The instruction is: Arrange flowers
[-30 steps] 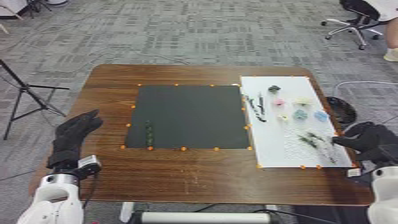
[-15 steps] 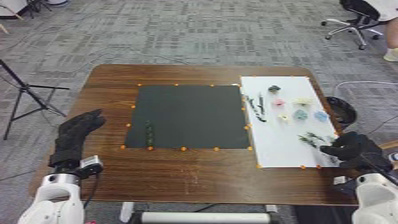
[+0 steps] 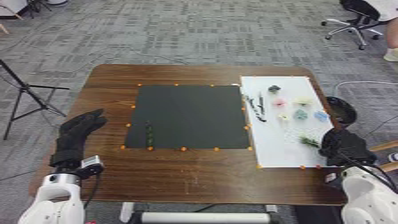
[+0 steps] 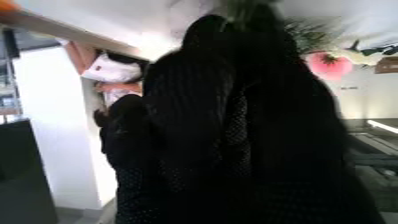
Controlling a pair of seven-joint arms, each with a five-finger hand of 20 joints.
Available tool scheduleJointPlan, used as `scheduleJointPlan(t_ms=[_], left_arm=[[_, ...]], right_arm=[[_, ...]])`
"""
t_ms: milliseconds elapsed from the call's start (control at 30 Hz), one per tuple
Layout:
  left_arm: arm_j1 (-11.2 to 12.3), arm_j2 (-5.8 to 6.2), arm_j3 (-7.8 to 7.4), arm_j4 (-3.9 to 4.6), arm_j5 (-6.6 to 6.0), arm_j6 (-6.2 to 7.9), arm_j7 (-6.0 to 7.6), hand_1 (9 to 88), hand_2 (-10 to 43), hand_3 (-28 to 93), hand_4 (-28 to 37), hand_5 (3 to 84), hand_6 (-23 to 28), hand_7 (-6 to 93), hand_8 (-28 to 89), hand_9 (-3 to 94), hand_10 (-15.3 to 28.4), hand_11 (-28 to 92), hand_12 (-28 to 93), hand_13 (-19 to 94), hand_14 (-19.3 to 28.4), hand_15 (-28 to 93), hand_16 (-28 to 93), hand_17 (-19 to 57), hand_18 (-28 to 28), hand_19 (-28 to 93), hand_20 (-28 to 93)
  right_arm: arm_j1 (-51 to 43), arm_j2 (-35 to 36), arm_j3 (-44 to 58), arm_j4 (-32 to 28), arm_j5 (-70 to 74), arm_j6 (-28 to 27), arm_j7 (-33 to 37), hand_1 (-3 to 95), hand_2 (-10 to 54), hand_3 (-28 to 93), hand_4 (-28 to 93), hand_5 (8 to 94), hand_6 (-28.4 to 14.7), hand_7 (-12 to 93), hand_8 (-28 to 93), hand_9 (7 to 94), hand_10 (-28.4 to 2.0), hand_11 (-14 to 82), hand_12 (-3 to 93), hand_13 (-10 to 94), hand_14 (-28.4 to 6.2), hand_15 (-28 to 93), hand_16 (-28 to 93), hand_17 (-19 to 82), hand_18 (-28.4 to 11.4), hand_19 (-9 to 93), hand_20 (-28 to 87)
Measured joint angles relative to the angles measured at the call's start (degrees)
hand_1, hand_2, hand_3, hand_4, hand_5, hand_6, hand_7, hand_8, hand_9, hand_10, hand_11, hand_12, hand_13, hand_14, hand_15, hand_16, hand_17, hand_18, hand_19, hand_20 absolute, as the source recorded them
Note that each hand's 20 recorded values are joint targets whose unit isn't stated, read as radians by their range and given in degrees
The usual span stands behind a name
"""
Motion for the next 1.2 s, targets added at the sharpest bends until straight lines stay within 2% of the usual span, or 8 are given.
scheduleJointPlan(t_ms=[200,467,567,700,900,1033,1200], left_arm=[[0.1,0.00,-0.25,-0.29,-0.01,-0.06,-0.21,32.9,2.6,65,-22.0,51.6,2.5,15.8,-7,52.8,14.0,23,14,44,17.0,18,2,9.4,12.0,11,21],[0.6,0.10,-0.96,-0.83,-0.05,-0.37,-0.60,32.3,2.7,65,-21.8,51.6,2.6,15.7,-7,52.7,14.2,23,14,44,17.0,18,2,9.4,12.0,11,21],[0.7,0.23,-1.32,-0.91,-0.06,-0.63,-0.69,31.9,2.7,65,-21.7,51.5,2.6,15.5,-7,52.6,14.2,23,14,44,17.0,18,2,9.3,12.0,11,21],[0.7,0.57,-1.74,-0.94,-0.06,-1.28,-0.89,31.5,2.7,65,-21.6,51.5,2.6,15.5,-7,52.7,14.2,23,14,44,17.0,18,2,9.2,12.1,11,21],[0.6,0.93,-2.08,-1.05,0.06,-2.35,-1.07,31.2,2.5,65,-21.5,51.4,2.6,15.4,-7,52.6,14.3,22,14,44,17.1,18,3,9.2,12.1,11,20],[0.3,0.96,-2.08,-1.02,0.47,-3.63,-1.36,31.1,2.4,66,-21.5,51.4,2.7,15.1,-7,52.5,14.2,22,14,44,17.1,18,3,9.0,12.2,11,20],[0.1,1.01,-2.07,-1.01,0.58,-4.21,-1.74,30.9,2.3,66,-21.5,51.2,2.7,15.0,-7,52.4,14.2,22,14,43,17.2,18,3,8.9,12.2,10,20]], right_arm=[[-0.6,0.1,3.0,-1.9,7.3,-3.1,-0.1,64.0,-9.5,52,-8,74.6,-3.1,28,21,89.9,-8.3,26.9,41.5,94,-0.7,51,31,66,-10.8,87,43],[-1.6,0.7,6.8,-11.9,15.8,-3.0,1.8,63.6,-9.5,53,-8,75.2,-3.5,28,20,90.5,-8.4,26.0,41.1,94,-0.8,52,29,67,-9.8,86,42],[1.5,1.6,3.7,-14.2,20.8,-1.5,1.8,63.1,-9.5,53,-7,75.4,-3.6,28,20,90.9,-8.5,25.5,40.8,94,-0.7,52,28,68,-9.6,86,42],[9.8,2.3,-6.3,-14.3,23.0,-0.2,1.6,63.0,-9.5,53,-7,75.6,-3.7,29,20,91.4,-8.6,25.1,40.4,94,-0.6,52,28,68,-9.4,86,41],[24.2,-0.1,-23.1,-9.8,23.5,0.1,0.7,62.6,-9.5,53,-7,75.6,-3.7,29,19,91.5,-8.7,24.5,40.5,94,-0.6,52,27,68,-9.1,86,41],[33.9,-4.5,-34.1,-3.0,23.5,0.1,0.5,62.4,-9.5,54,-7,75.6,-3.6,29,19,91.7,-8.6,24.0,40.7,94,-0.6,52,27,68,-9.1,86,41],[43.4,-9.8,-45.1,4.3,27.4,0.1,1.7,62.4,-9.5,53,-7,75.7,-3.7,29,18,91.8,-8.7,23.3,40.3,94,-0.7,51,27,68,-9.1,86,41]])
